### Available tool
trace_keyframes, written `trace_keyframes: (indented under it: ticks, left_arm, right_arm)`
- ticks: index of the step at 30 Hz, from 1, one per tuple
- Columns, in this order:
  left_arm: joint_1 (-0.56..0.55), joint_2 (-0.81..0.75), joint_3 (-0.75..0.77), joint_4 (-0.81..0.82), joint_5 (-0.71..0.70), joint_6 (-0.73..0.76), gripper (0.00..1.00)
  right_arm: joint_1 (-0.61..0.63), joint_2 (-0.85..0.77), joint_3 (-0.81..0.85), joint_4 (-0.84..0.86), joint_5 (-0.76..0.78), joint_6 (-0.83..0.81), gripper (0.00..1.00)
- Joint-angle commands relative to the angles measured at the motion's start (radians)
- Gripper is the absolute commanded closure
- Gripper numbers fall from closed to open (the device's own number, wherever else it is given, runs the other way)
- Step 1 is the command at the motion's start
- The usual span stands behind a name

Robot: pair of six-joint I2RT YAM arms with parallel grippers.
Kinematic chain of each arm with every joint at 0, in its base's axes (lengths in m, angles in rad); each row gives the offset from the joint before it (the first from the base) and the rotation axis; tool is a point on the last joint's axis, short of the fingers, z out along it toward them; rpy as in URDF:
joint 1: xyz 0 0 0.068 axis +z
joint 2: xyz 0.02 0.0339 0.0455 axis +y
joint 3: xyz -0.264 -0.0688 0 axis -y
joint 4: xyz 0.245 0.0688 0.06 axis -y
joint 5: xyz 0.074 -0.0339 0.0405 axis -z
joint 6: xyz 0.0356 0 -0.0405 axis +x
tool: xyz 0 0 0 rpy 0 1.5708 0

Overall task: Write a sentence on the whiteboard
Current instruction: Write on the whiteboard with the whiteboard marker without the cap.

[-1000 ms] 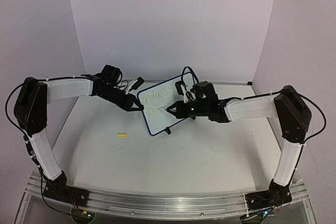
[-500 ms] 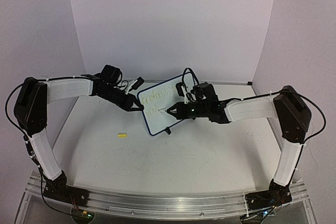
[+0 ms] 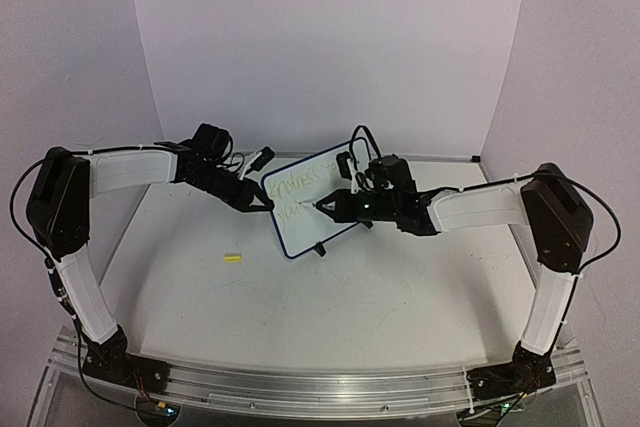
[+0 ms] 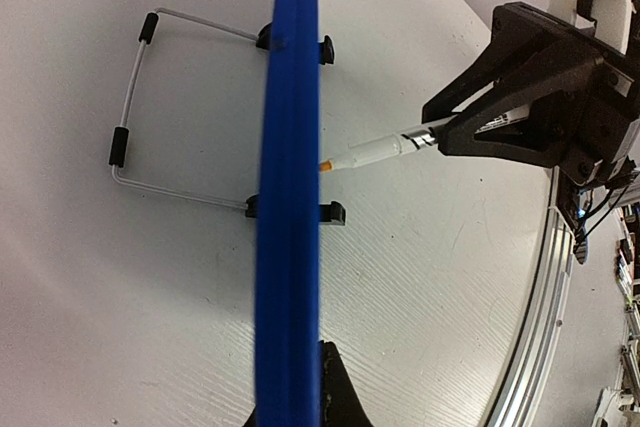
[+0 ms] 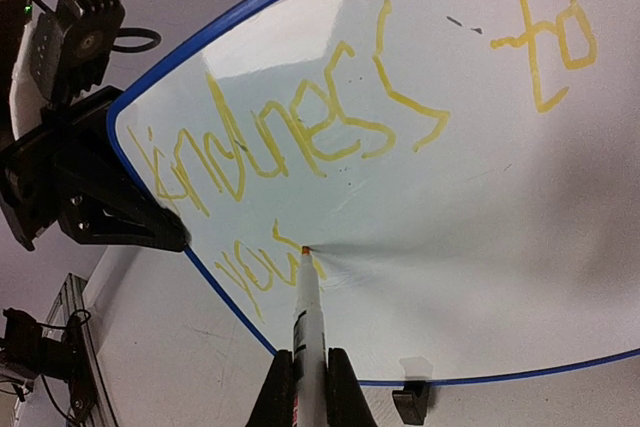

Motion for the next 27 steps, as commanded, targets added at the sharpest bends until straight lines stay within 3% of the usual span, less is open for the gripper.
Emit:
trace_keyframes:
  ticks: [1, 27]
  left_arm:
    - [-0.004, 0.001, 0.051, -0.014, 0.000, 0.025, 1.00]
    - [-0.005, 0.000, 0.051, -0.013, 0.002, 0.023, 1.00]
  right_arm:
    - [-0.006, -0.022, -0.004, 0.055, 0.072, 0.015, 1.00]
    - [-0.007, -0.028, -0.040, 0.055, 0.132, 0.043, 1.00]
